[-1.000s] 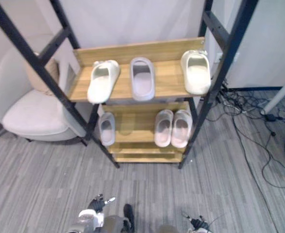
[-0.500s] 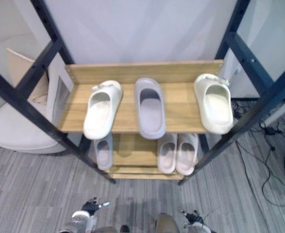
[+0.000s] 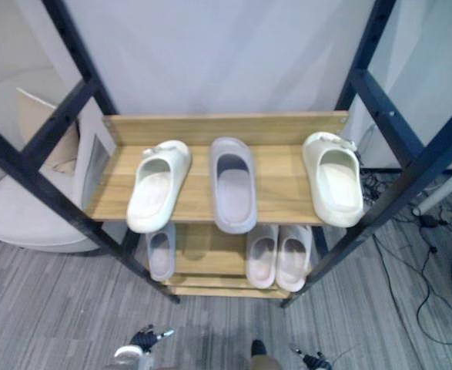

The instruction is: Organize the slippers on the shoe rack

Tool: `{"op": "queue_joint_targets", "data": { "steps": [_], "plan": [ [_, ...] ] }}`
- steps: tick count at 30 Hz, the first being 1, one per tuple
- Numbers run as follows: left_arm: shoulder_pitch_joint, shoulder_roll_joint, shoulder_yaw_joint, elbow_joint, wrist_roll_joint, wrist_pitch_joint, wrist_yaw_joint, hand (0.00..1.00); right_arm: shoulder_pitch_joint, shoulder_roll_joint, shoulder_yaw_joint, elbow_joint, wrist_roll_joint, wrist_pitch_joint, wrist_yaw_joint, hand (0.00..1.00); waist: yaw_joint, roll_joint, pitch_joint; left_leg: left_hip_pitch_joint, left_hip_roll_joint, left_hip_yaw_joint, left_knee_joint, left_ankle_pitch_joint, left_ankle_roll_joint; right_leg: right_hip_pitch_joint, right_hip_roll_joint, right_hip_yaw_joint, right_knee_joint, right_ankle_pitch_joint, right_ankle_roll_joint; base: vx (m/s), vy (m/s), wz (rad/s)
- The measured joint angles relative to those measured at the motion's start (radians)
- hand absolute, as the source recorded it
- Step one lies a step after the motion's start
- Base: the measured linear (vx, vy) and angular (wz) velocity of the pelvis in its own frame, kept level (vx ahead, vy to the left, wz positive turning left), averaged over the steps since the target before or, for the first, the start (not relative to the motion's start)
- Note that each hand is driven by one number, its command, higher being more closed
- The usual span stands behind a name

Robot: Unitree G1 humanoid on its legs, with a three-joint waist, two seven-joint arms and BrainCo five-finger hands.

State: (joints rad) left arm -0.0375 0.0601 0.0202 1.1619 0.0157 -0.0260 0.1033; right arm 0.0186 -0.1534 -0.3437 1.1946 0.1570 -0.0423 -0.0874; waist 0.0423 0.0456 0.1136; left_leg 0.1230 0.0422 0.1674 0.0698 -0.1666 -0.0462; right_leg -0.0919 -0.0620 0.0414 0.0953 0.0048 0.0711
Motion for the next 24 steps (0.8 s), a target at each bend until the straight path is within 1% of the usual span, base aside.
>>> {"op": "queue_joint_targets", "data": {
  "steps": [1,5,7,9,12,13,15,16,17,18,19,21,22,23,24],
  "plan": [
    [0.001,0.002,0.000,0.000,0.000,0.001,0.000,0.00,0.001,0.001,0.000,0.000,0.000,-0.001,0.000,0.00,0.000,0.000,0.000,0.000,0.000,-0.006,-0.014,0.000,0.000,0.006,-0.002,-0.002,-0.020,0.018,0.001,-0.11,0.038,0.15],
    [0.002,0.009,0.001,-0.002,0.000,0.001,0.003,0.00,0.002,0.007,0.002,-0.002,0.003,-0.009,-0.004,0.00,0.002,-0.008,-0.001,-0.001,-0.003,0.001,-0.016,-0.001,0.000,0.024,-0.004,0.001,-0.066,0.053,-0.005,-0.11,0.009,-0.05],
    [0.002,0.009,0.001,-0.002,0.000,0.001,0.004,0.00,0.001,0.004,0.006,-0.008,0.006,-0.019,-0.011,0.00,0.002,-0.009,0.000,-0.002,-0.002,0.010,-0.016,-0.007,-0.008,0.021,-0.003,0.006,-0.072,0.055,-0.003,-0.09,-0.017,-0.19],
    [0.002,0.006,-0.001,-0.002,0.000,0.003,0.006,0.00,0.031,0.001,0.034,-0.073,0.013,-0.022,-0.018,0.00,-0.001,-0.011,0.001,-0.004,0.001,0.014,-0.016,-0.012,-0.008,0.020,0.003,0.017,-0.086,0.067,-0.006,-0.05,-0.027,-0.12],
    [0.002,0.006,-0.008,-0.003,0.002,0.008,0.008,0.00,0.108,-0.016,0.075,-0.299,0.016,-0.029,-0.039,0.00,-0.011,-0.009,0.000,-0.019,0.006,0.015,-0.016,-0.014,-0.012,0.000,0.011,0.024,-0.084,0.069,-0.008,-0.01,-0.029,-0.09],
    [0.003,0.005,-0.008,-0.004,0.003,0.011,0.008,0.00,0.151,-0.023,0.081,-0.439,0.008,-0.030,-0.042,0.00,-0.018,-0.006,-0.003,-0.024,0.009,0.018,-0.016,-0.017,-0.018,-0.012,0.015,0.027,-0.079,0.068,-0.009,0.04,-0.013,-0.11],
    [0.004,0.005,-0.008,-0.014,0.008,0.012,0.008,0.00,0.211,-0.025,0.080,-0.636,-0.005,-0.031,-0.043,0.00,-0.027,-0.004,-0.004,-0.025,0.016,0.018,-0.016,-0.020,-0.023,-0.014,0.022,0.029,-0.075,0.062,-0.014,0.07,-0.010,-0.04],
    [0.010,0.006,-0.008,-0.029,0.024,0.012,0.008,0.00,0.263,-0.021,0.073,-0.800,-0.036,-0.031,-0.042,0.00,-0.034,-0.004,-0.003,-0.018,0.025,0.017,-0.016,-0.020,-0.034,-0.016,0.030,0.032,-0.059,0.052,-0.013,0.10,-0.008,0.00],
    [0.012,0.005,-0.008,-0.032,0.027,0.012,0.008,0.00,0.292,-0.016,0.065,-0.911,-0.051,-0.031,-0.041,0.00,-0.038,-0.004,-0.004,-0.014,0.030,0.017,-0.014,-0.022,-0.038,-0.018,0.035,0.032,-0.044,0.046,-0.015,0.11,-0.007,0.00],
    [0.012,0.005,-0.008,-0.032,0.031,0.012,0.008,0.00,0.305,-0.013,0.060,-0.957,-0.056,-0.031,-0.040,0.00,-0.039,-0.003,-0.005,-0.014,0.032,0.017,-0.013,-0.023,-0.038,-0.020,0.038,0.033,-0.039,0.044,-0.017,0.12,0.004,-0.09],
    [0.012,0.005,-0.009,-0.033,0.043,0.011,0.007,0.00,0.351,0.011,0.029,-1.156,-0.081,-0.039,-0.036,0.00,-0.043,-0.004,-0.011,-0.017,0.031,0.027,-0.009,-0.019,-0.034,-0.046,0.044,0.039,-0.006,0.031,-0.022,0.12,0.010,-0.18],
    [0.010,0.003,-0.010,-0.032,0.049,0.011,0.003,0.00,0.371,0.038,0.004,-1.329,-0.107,-0.052,-0.026,0.00,-0.043,-0.008,-0.010,-0.022,0.030,0.036,-0.002,-0.018,-0.034,-0.077,0.048,0.050,0.026,0.019,-0.022,0.13,0.015,-0.28],
    [0.010,-0.001,-0.013,-0.032,0.061,0.011,0.000,0.00,0.380,0.056,-0.009,-1.421,-0.122,-0.070,-0.017,0.00,-0.044,-0.012,-0.008,-0.027,0.026,0.038,0.006,-0.018,-0.034,-0.085,0.048,0.056,0.032,0.017,-0.020,0.09,0.013,-0.22],
    [0.010,-0.003,-0.018,-0.032,0.063,0.010,0.000,0.00,0.383,0.061,-0.009,-1.450,-0.129,-0.078,-0.015,0.00,-0.045,-0.012,-0.008,-0.027,0.025,0.038,0.008,-0.018,-0.034,-0.085,0.047,0.058,0.032,0.017,-0.020,0.06,0.024,-0.18],
    [0.011,-0.011,-0.021,-0.032,0.063,0.009,-0.002,0.00,0.391,0.071,-0.008,-1.506,-0.160,-0.092,-0.010,0.00,-0.048,-0.012,-0.008,-0.023,0.020,0.038,0.011,-0.018,-0.033,-0.083,0.045,0.063,0.032,0.015,-0.017,0.04,0.033,-0.12]
  ]
}}
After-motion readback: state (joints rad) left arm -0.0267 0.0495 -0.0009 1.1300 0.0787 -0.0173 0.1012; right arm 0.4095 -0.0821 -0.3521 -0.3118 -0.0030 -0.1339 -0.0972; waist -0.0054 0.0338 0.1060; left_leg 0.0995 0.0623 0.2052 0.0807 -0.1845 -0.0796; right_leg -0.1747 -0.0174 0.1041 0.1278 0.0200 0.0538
